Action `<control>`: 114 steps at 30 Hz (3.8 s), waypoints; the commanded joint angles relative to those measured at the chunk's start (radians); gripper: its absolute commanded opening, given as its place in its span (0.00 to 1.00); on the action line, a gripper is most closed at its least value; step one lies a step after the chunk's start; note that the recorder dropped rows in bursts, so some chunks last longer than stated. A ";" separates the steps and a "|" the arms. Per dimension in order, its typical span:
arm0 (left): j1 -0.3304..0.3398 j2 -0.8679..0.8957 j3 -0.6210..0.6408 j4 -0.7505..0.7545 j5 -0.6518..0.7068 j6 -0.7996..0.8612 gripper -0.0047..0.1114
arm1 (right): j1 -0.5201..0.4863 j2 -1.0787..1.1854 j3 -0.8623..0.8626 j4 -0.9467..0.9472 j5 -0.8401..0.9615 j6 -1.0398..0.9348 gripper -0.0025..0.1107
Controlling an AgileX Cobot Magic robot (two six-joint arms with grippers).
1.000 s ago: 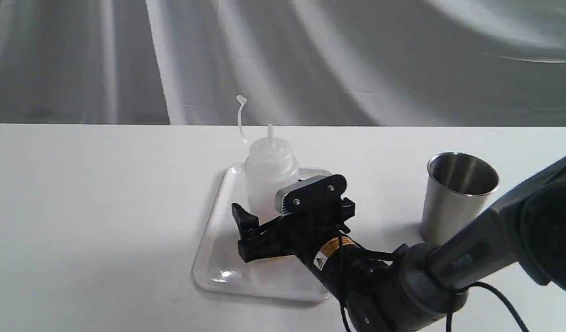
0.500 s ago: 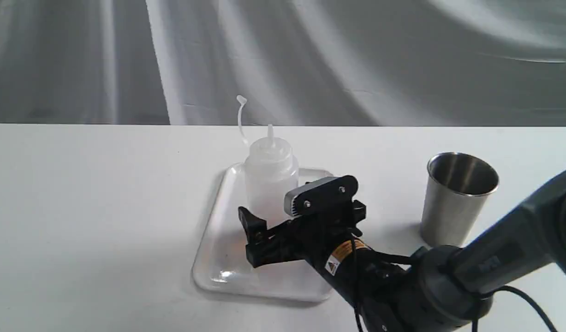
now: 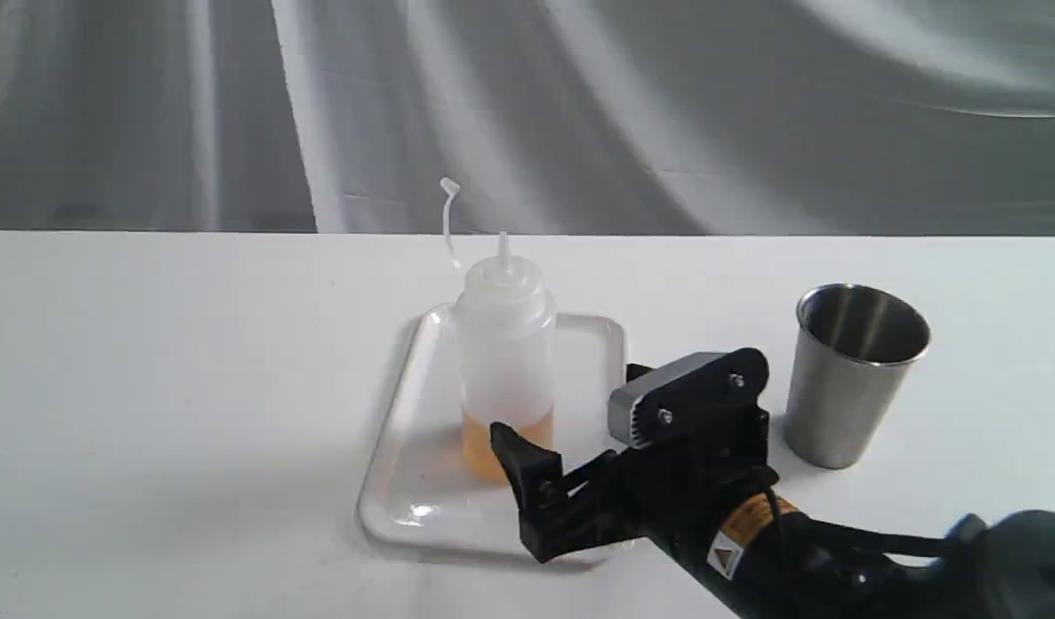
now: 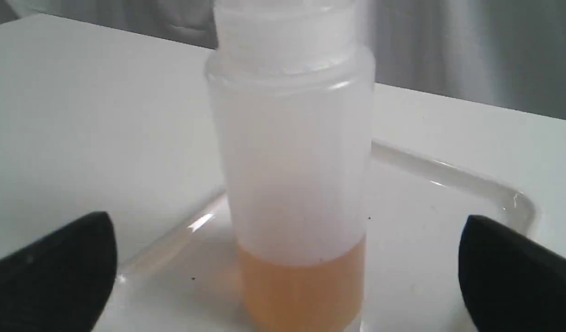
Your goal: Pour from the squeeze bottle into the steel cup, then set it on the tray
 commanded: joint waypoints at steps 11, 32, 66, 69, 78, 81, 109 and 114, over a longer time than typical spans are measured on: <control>0.002 -0.003 0.004 -0.001 -0.008 -0.005 0.04 | 0.085 -0.315 0.218 -0.067 0.015 0.078 0.35; 0.002 -0.003 0.004 -0.001 -0.008 -0.005 0.04 | 0.113 -0.646 0.444 -0.152 0.013 0.222 0.02; 0.002 -0.003 0.004 -0.001 -0.008 -0.003 0.04 | 0.125 -0.941 0.578 -0.152 0.264 0.231 0.02; 0.002 -0.003 0.004 -0.001 -0.008 -0.003 0.04 | 0.125 -0.940 0.578 -0.152 0.276 0.231 0.02; 0.002 -0.003 0.004 -0.001 -0.008 -0.004 0.04 | 0.133 -1.123 0.578 -0.137 0.595 0.231 0.02; 0.002 -0.003 0.004 -0.001 -0.008 -0.004 0.04 | 0.133 -1.218 0.578 -0.130 0.687 0.231 0.02; 0.002 -0.003 0.004 -0.001 -0.008 -0.005 0.04 | -0.288 -1.653 0.578 -0.137 0.719 0.167 0.02; 0.002 -0.003 0.004 -0.001 -0.008 -0.003 0.04 | -0.361 -1.730 0.578 -0.137 0.870 0.147 0.02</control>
